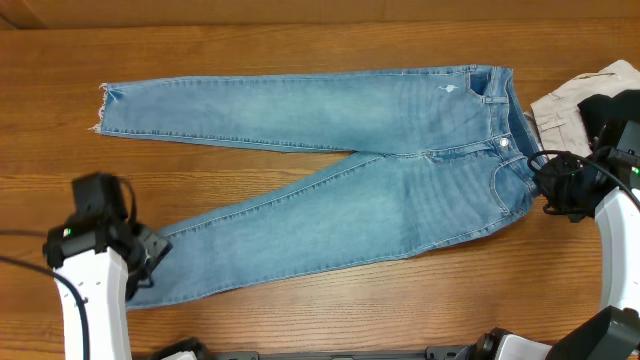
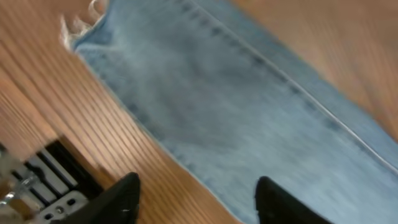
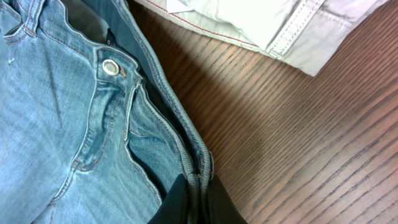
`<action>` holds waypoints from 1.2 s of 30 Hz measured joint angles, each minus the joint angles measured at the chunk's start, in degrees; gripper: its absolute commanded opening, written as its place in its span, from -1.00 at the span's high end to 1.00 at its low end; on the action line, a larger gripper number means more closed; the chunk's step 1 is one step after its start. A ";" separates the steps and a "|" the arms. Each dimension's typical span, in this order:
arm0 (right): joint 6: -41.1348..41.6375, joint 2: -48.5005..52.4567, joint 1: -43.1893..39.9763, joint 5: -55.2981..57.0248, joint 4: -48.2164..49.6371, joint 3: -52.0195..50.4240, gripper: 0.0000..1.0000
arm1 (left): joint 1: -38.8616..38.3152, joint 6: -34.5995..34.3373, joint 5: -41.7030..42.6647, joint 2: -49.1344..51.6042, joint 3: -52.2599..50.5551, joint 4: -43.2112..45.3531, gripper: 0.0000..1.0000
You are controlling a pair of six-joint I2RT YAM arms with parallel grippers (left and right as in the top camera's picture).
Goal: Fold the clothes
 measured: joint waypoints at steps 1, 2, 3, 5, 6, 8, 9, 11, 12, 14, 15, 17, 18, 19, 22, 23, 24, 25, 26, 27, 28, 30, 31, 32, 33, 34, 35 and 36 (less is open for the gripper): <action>-0.02 0.02 0.00 -0.02 0.02 0.00 0.92 | 1.99 -0.15 -0.04 -0.09 -1.60 1.03 -0.42; 0.00 0.00 0.00 0.00 0.02 0.00 0.92 | 4.33 -0.28 -0.09 -0.11 -3.10 1.99 -0.43; 0.00 0.02 0.00 -0.02 0.04 0.00 0.92 | 6.47 -0.33 -0.07 -0.11 -4.28 2.71 -0.47; 0.00 0.00 0.00 -0.04 0.07 0.00 0.92 | 10.49 -0.35 0.11 -0.11 -5.88 3.82 -0.53; 0.00 0.02 0.00 0.00 0.09 0.00 0.92 | 12.79 -0.37 0.42 -0.11 -6.54 4.63 -0.55; 0.00 0.02 0.00 -0.02 0.09 0.00 0.92 | 16.65 -0.52 0.59 -0.11 -7.37 6.01 -0.57; 0.00 0.00 0.00 0.00 0.11 0.00 0.92 | 18.62 -0.50 0.66 -0.11 -7.76 7.10 -0.57; 0.00 0.00 0.00 -0.02 0.11 0.00 0.92 | 22.38 -0.48 0.85 -0.17 -8.63 9.22 -0.57; 0.00 0.00 0.00 -0.04 0.13 0.00 0.92 | 24.06 -0.48 0.98 -0.24 -9.25 10.54 -0.57; -0.02 0.00 0.00 -0.04 0.11 0.00 0.92 | 27.06 -0.48 0.98 -0.31 -10.78 13.18 -0.57; -0.02 0.00 0.00 -0.02 0.11 0.00 0.92 | 28.11 -0.46 0.98 -0.33 -11.61 14.43 -0.57; 0.02 0.02 0.00 0.00 0.11 0.00 0.92 | 30.14 -0.46 0.98 -0.42 -13.99 17.68 -0.58; 0.00 0.02 0.00 -0.02 0.07 0.00 0.92 | 30.77 -0.46 0.96 -0.42 -14.93 18.75 -0.58; 0.00 0.00 0.00 -0.02 0.13 0.00 0.92 | 31.67 -0.48 0.98 -0.42 -16.59 20.68 -0.58; 0.00 0.00 0.00 0.00 0.13 0.00 0.92 | 32.04 -0.48 1.03 0.50 -18.97 25.46 -0.57; 0.00 0.00 0.00 -0.02 0.15 0.00 0.92 | 32.04 -0.48 1.09 1.25 -19.43 27.12 -0.55; 0.02 0.00 0.00 -0.04 0.13 0.00 0.92 | 32.04 -0.48 1.20 2.16 -19.63 28.33 -0.54; -0.02 0.00 0.00 -0.02 0.13 0.00 0.92 | 32.04 -0.46 1.22 3.02 -19.67 29.31 -0.52; -0.02 0.00 0.00 0.00 0.11 0.00 0.92 | 32.04 -0.46 1.22 3.98 -19.69 30.18 -0.51; 0.00 0.00 0.00 0.00 0.15 0.00 0.92 | 32.04 -0.48 1.27 4.98 -19.69 31.04 -0.50; -0.04 0.02 0.00 -0.02 0.13 0.00 0.92 | 32.06 -0.48 1.42 6.08 -19.69 31.71 -0.50; 0.02 0.02 0.00 0.00 0.15 0.00 0.92 | 32.06 -0.48 1.68 8.22 -19.71 33.09 -0.39; 0.00 0.00 0.00 0.00 0.13 0.00 0.92 | 32.06 -0.46 1.88 9.33 -19.74 33.68 -0.25; -0.02 0.00 0.00 -0.04 0.15 0.00 0.92 | 32.06 -0.33 1.49 10.23 -19.52 33.90 -0.06; 0.02 0.00 0.00 -0.04 0.13 0.00 0.92 | 32.09 -0.22 1.33 10.56 -19.43 34.49 0.25; 0.00 0.00 0.00 -0.02 0.17 0.00 0.92 | 32.09 0.07 0.96 11.08 -19.21 35.01 0.49; -0.04 0.00 0.00 -0.02 0.15 0.00 0.92 | 32.09 -0.02 0.79 11.47 -19.04 35.26 0.71; -0.02 0.00 0.00 -0.02 0.17 0.00 0.92 | 32.09 0.15 0.87 11.89 -18.80 35.85 0.88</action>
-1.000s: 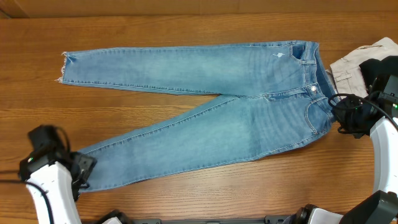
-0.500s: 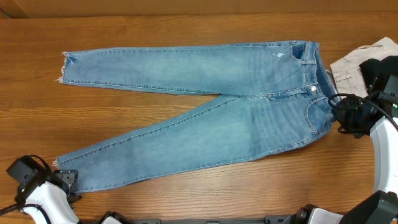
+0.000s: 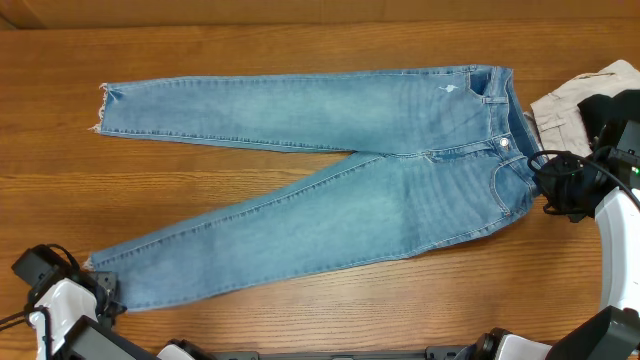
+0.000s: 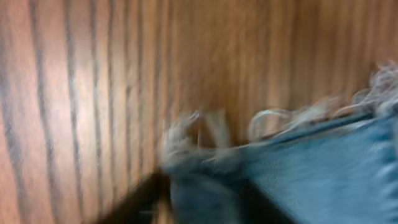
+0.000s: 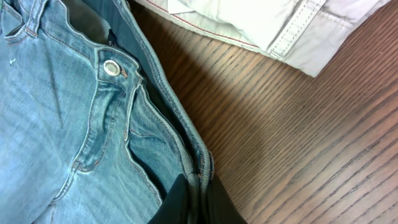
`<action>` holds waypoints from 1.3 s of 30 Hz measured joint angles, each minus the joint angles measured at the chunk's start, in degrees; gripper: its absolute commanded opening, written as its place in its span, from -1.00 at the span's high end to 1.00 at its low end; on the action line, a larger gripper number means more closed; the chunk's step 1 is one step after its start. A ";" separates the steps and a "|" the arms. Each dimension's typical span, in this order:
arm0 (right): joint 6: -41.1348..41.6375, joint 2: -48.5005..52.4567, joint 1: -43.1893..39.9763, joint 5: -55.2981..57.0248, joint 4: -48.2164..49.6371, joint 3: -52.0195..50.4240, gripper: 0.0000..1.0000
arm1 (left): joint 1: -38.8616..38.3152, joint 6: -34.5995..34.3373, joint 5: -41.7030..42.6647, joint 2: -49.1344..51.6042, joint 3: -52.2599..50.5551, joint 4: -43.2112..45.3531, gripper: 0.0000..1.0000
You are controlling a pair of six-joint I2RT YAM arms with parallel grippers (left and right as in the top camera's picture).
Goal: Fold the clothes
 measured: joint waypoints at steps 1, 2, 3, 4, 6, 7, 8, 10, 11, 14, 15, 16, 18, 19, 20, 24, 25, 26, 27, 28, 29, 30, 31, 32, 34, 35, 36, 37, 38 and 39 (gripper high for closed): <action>0.02 0.00 0.00 0.02 0.00 0.00 0.92 | 0.00 -0.04 0.26 0.31 0.24 0.31 0.92; 0.02 0.00 0.00 -0.02 -0.04 0.00 0.92 | -0.02 0.09 0.90 0.55 0.39 0.68 0.92; 0.02 0.00 0.00 0.00 0.00 0.00 0.92 | -0.07 0.13 1.16 0.66 0.55 0.70 0.92; 0.04 0.00 0.00 0.00 0.00 0.00 0.92 | -0.04 0.20 1.29 0.68 0.59 0.63 0.92; 0.04 0.00 0.00 0.00 0.02 0.00 0.92 | 0.00 0.42 1.79 0.68 0.63 0.61 0.92; 0.02 0.00 0.00 0.00 0.00 0.00 0.92 | 0.02 0.66 2.03 0.68 0.70 0.52 0.92; 0.04 0.00 0.00 0.00 -0.02 0.00 0.92 | 0.26 0.90 2.56 0.72 0.87 0.31 0.92; 0.02 0.00 0.00 0.00 -0.02 0.00 0.92 | 0.70 1.38 5.29 1.31 2.03 -1.62 0.92; 0.02 0.00 0.00 0.00 -0.02 0.00 0.92 | 0.70 1.49 6.32 1.62 2.54 -2.54 0.92; 0.02 0.00 0.00 -0.15 -0.37 0.00 0.92 | 0.68 1.77 10.60 2.82 5.68 -8.46 0.92; 0.02 0.00 0.00 -0.28 -0.55 0.00 0.92 | 0.68 1.95 11.58 3.04 7.39 -10.97 0.92; 0.02 0.00 0.00 -0.44 -0.76 0.00 0.92 | 0.68 2.47 12.46 3.08 9.31 -12.96 0.92; 0.09 -0.11 0.00 -0.68 -0.90 0.00 0.92 | 0.68 3.26 14.01 3.10 13.68 -16.02 0.92; 0.20 -0.48 0.00 -0.70 -1.16 0.00 0.92 | 0.70 3.52 14.82 3.10 16.02 -17.64 0.92; 0.22 -1.18 0.00 -0.87 -1.38 0.00 0.92 | 0.76 3.96 15.96 3.08 18.47 -19.17 0.92; 0.28 -5.55 0.00 -1.60 -2.29 0.00 0.92 | 1.70 5.46 21.62 2.51 24.30 -22.40 0.92; 0.24 -7.21 0.00 -1.77 -2.78 0.00 0.92 | 1.90 5.88 23.17 2.10 25.00 -22.95 0.92; 0.28 -8.66 0.00 -1.79 -3.15 0.00 0.92 | 2.12 6.05 24.52 1.64 25.42 -23.39 0.92; 0.28 -9.79 0.00 -1.79 -3.48 0.00 0.92 | 2.25 6.25 25.68 1.18 25.57 -23.56 0.92; 0.33 -11.34 0.00 -1.88 -3.85 0.00 0.92 | 2.49 6.45 27.21 0.44 25.68 -23.69 0.92; 0.35 -12.22 0.00 -1.95 -4.15 0.00 0.92 | 2.78 6.54 28.33 -0.24 25.68 -23.69 0.92; 0.39 -12.83 0.00 -1.97 -4.74 0.00 0.92 | 3.15 6.71 29.38 -0.98 25.68 -23.78 0.92; 0.39 -13.46 0.00 -1.97 -5.57 0.00 0.92 | 3.72 6.93 30.69 -2.08 25.68 -23.82 0.92; 0.42 -13.90 0.00 -1.97 -6.47 0.00 0.92 | 4.28 7.19 32.00 -3.34 25.70 -23.87 0.92; 0.42 -14.56 0.00 -1.97 -8.33 0.00 0.92 | 5.53 7.54 34.21 -5.84 25.79 -23.87 0.92; 0.42 -14.82 0.00 -1.97 -9.25 0.00 0.92 | 6.10 7.56 35.17 -7.08 25.92 -24.00 0.92; 0.42 -15.02 0.00 -1.95 -10.23 0.00 0.92 | 6.73 7.56 35.93 -8.24 26.21 -24.39 0.92; 0.42 -15.26 0.00 -1.92 -11.13 0.00 0.92 | 7.15 7.56 36.48 -9.09 26.51 -24.70 0.92; 0.42 -15.52 0.00 -1.97 -11.85 0.00 0.92 | 7.54 7.56 36.96 -10.10 26.91 -25.09 0.92; 0.44 -15.82 0.00 -1.95 -12.46 0.00 0.92 | 7.89 7.56 37.40 -10.97 27.45 -25.59 0.92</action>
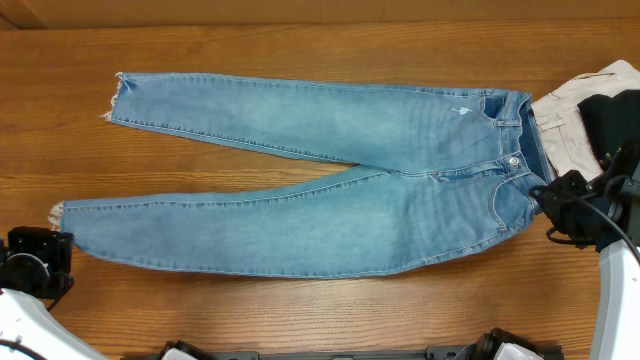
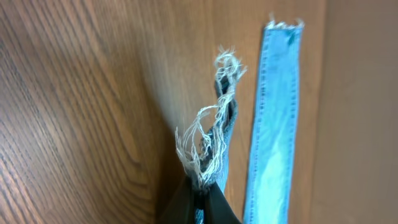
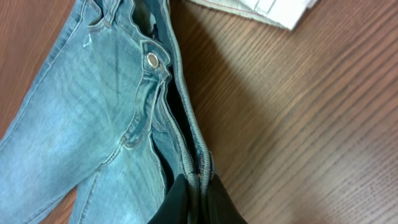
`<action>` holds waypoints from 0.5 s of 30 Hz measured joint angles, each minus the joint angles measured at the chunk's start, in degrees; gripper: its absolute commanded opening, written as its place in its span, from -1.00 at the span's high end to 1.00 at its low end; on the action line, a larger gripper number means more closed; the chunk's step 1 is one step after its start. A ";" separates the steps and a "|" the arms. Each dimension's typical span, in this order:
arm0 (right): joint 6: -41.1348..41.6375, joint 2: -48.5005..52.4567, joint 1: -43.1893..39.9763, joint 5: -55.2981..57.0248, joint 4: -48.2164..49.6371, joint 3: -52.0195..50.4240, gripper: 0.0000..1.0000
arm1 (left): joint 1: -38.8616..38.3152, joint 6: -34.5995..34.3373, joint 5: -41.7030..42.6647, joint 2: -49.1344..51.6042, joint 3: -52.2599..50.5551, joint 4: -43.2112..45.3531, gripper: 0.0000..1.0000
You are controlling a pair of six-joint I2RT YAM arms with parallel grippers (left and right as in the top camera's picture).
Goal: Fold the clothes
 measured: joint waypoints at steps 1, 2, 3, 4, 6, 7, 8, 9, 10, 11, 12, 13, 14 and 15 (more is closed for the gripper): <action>-0.02 -0.37 0.00 0.00 -0.46 0.00 0.92 | 0.26 0.02 0.33 -0.57 0.63 -0.68 0.92; 0.00 -0.83 0.00 0.02 -0.98 0.00 0.92 | 0.44 0.04 0.55 -0.96 1.40 -1.60 0.92; -0.04 -1.29 0.00 0.00 -1.46 0.00 0.92 | 0.63 0.17 0.74 -1.20 2.27 -2.58 0.92; -0.02 -2.05 0.00 -0.02 -2.34 0.00 0.92 | 0.70 0.39 0.90 -1.31 3.43 -3.91 0.92; 0.00 -3.82 0.00 -0.02 -3.74 0.00 0.92 | 0.70 1.49 1.11 -1.40 6.25 -6.54 0.92; -0.04 -4.48 0.00 0.02 -4.42 0.00 0.92 | 0.66 1.90 1.11 -1.40 7.17 -7.41 0.92; -0.20 -5.16 0.00 -0.02 -5.11 0.00 0.92 | 0.50 2.51 1.14 -1.40 8.26 -8.28 0.92; -0.33 -5.75 -0.02 -0.02 -5.55 0.00 0.92 | 0.11 3.08 1.11 -1.40 9.25 -8.74 0.92; -0.44 -6.29 0.00 0.00 -5.90 0.00 0.92 | -0.66 3.82 1.11 -1.40 10.21 -9.01 0.92; -0.63 -6.73 0.00 -0.02 -6.14 0.00 0.92 | -1.70 4.50 0.92 -1.40 11.04 -9.03 0.92; -0.72 -7.17 0.00 -0.02 -6.36 0.00 0.92 | -3.15 4.98 0.52 -1.40 11.69 -9.03 0.92; -0.87 -7.56 0.00 0.00 -6.75 0.00 0.92 | -4.68 5.55 -0.09 -1.46 12.20 -9.18 0.92; -1.03 -7.87 0.00 0.00 -6.99 0.00 0.92 | -6.78 6.12 -1.09 -1.44 12.72 -9.25 0.92; -1.11 -8.15 0.00 -0.02 -7.34 -0.02 0.92 | -9.09 6.58 -2.14 -1.46 13.27 -9.42 0.92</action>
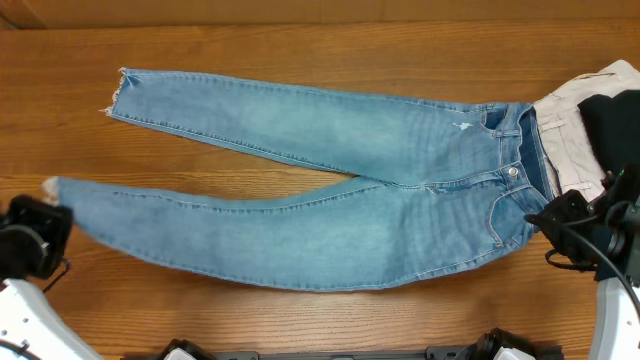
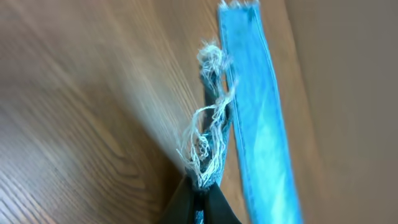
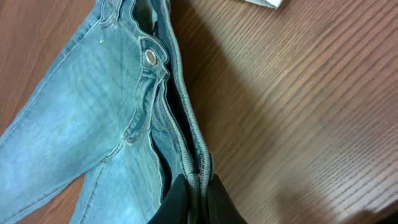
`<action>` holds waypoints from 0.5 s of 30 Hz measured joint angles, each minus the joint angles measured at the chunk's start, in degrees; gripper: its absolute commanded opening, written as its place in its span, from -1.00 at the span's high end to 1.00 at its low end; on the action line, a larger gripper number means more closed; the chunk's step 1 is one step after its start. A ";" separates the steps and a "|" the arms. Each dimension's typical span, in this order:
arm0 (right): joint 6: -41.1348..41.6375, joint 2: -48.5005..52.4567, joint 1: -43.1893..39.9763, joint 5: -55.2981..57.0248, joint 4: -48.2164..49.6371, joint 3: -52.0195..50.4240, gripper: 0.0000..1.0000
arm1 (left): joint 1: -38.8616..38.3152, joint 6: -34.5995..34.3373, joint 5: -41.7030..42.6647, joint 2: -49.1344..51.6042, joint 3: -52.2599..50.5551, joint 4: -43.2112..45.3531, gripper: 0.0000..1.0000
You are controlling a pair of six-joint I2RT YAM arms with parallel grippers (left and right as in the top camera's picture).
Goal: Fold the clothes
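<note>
Light blue jeans (image 1: pixel 330 190) lie spread on the wooden table, legs pointing left, waistband at the right. My left gripper (image 1: pixel 40 215) is shut on the frayed hem (image 2: pixel 205 158) of the near leg, at the table's left edge. The far leg (image 2: pixel 255 106) shows beyond it in the left wrist view. My right gripper (image 1: pixel 556 208) is shut on the waistband's near corner (image 3: pixel 199 165); the metal button (image 3: pixel 150 57) shows above it.
A pile of beige (image 1: pixel 570 125) and black clothing (image 1: pixel 610 115) lies at the right edge, just behind the waistband. Bare wooden table (image 1: pixel 300 50) runs along the back and in front of the jeans.
The near leg's hem has moved farther away from the front edge, held in my left gripper. The waistband and my right gripper have shifted slightly right and toward the front.
My left gripper stood open over the near leg's lower end while the right held the waistband. Then the left was at the hem near the table corner. Later it was shut on the frayed hem, with the leg stretched left; now both legs lie straighter.
</note>
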 measured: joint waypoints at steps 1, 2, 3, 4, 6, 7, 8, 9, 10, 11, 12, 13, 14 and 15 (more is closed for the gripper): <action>-0.07 -0.33 0.00 0.00 -0.31 0.02 0.92 | -2.56 0.74 -1.14 0.02 0.55 -0.02 0.92; -0.17 -0.57 0.00 0.04 -0.63 0.02 0.92 | -5.07 1.33 -2.19 0.02 1.14 -0.02 0.92; -0.20 -0.83 0.00 0.04 -1.18 0.02 0.92 | -8.52 2.05 -4.02 0.02 1.95 -0.22 0.92; -0.20 -1.05 0.00 0.04 -1.64 0.02 0.92 | -10.67 2.49 -5.25 0.00 2.54 -0.50 0.92; -0.42 -1.40 0.00 0.04 -2.54 0.02 0.92 | -16.13 3.58 -8.33 0.02 4.31 -1.70 0.92; -0.57 -1.51 0.00 0.07 -3.02 0.02 0.92 | -18.84 4.04 -10.08 0.02 5.33 -2.54 0.92; -0.68 -1.55 0.00 0.04 -3.61 0.02 0.92 | -21.03 4.33 -11.74 0.02 6.25 -3.37 0.92; -0.81 -1.62 0.00 0.07 -4.15 0.02 0.92 | -22.58 4.44 -13.25 0.00 6.93 -4.00 0.92; -0.92 -1.66 0.00 0.09 -4.70 0.02 0.92 | -23.91 4.59 -14.95 0.00 7.65 -4.85 0.92; -1.05 -1.77 0.00 0.17 -5.11 0.02 0.92 | -24.81 4.59 -16.48 0.00 8.24 -5.68 0.92; -1.07 -1.88 0.00 0.22 -5.35 0.02 0.92 | -25.27 4.57 -18.05 -0.13 8.68 -6.34 0.92; -1.20 -2.08 0.00 0.26 -5.40 0.02 0.92 | -25.22 4.50 -19.47 -0.37 9.05 -6.84 0.92; -1.29 -2.34 0.00 0.26 -5.44 0.02 0.92 | -25.16 4.31 -20.65 -0.59 9.25 -7.13 0.92; -1.33 -2.67 0.00 0.24 -5.44 0.02 0.92 | -24.79 4.07 -21.88 -1.03 9.46 -7.52 0.92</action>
